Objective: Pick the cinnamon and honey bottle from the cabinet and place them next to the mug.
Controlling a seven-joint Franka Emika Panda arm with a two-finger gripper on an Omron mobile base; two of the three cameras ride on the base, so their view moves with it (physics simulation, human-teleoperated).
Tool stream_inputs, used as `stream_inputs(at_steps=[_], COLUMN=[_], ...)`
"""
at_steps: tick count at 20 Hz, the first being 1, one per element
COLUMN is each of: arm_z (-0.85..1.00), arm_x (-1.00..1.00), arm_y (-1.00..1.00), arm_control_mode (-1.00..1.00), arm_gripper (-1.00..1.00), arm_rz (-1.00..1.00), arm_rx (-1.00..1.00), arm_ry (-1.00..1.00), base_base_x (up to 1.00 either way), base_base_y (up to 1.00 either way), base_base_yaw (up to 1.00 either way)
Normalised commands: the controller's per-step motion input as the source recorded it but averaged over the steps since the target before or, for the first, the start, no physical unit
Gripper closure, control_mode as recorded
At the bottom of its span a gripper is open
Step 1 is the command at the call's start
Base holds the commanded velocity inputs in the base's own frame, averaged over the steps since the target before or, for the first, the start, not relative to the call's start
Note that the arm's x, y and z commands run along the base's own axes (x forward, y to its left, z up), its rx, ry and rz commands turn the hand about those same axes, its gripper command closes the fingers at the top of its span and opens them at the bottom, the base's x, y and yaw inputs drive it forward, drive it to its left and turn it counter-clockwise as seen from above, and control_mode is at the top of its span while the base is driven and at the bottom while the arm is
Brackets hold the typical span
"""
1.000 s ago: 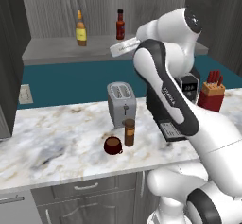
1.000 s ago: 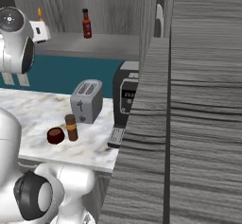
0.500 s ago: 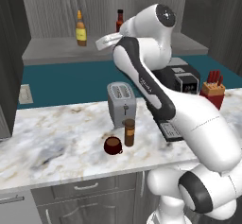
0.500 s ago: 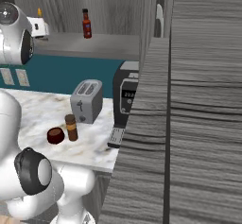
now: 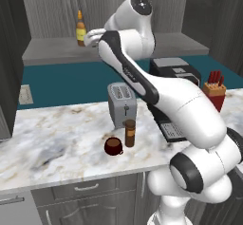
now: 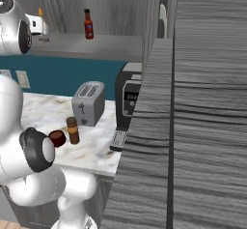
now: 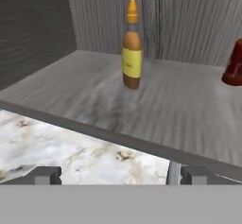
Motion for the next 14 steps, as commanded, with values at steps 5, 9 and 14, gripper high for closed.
stream_inputs(at_steps=[5,9,14], arm_z=[-0.03,-0.2,-0.25], arm_x=[0.4,0.18,0.2], arm_y=[0.0,0.0,0.02], arm_control_mode=[-1.0,-1.0,-1.0], arm_gripper=[-1.0,-1.0,-1.0], arm_rz=[0.0,0.0,0.0], arm_rx=[0.0,0.0,0.02], arm_ry=[0.03,-0.06,-0.17], base_base_x=[0.0,0.0,0.0], base_base_y=[0.0,0.0,0.0], base_base_yaw=[0.0,0.0,0.0])
